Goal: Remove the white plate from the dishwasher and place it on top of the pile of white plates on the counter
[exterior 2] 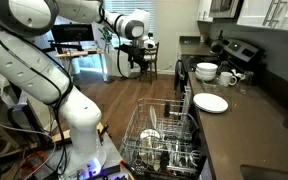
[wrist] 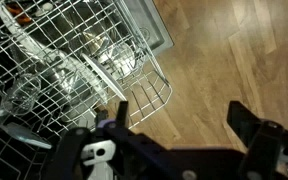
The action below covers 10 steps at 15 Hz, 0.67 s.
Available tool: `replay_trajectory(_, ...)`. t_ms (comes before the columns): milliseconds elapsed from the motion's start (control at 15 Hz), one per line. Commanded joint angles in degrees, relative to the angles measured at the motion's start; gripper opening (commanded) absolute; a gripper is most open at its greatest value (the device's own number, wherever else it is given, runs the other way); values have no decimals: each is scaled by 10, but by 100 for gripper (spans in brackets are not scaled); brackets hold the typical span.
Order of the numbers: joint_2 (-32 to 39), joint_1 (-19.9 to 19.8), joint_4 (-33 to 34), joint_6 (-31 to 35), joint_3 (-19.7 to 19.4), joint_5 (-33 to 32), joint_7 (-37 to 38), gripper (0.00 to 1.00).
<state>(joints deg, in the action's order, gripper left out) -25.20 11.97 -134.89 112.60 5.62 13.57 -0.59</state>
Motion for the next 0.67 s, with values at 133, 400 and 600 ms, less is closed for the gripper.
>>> replay_trajectory(133, 0, -7, 1, -2, 6, 3, -2, 100)
replay_trajectory(400, 0, -7, 1, -2, 6, 3, -2, 100)
replay_trajectory(600, 44, -4, 9, 3, 3, 4, -23, 100)
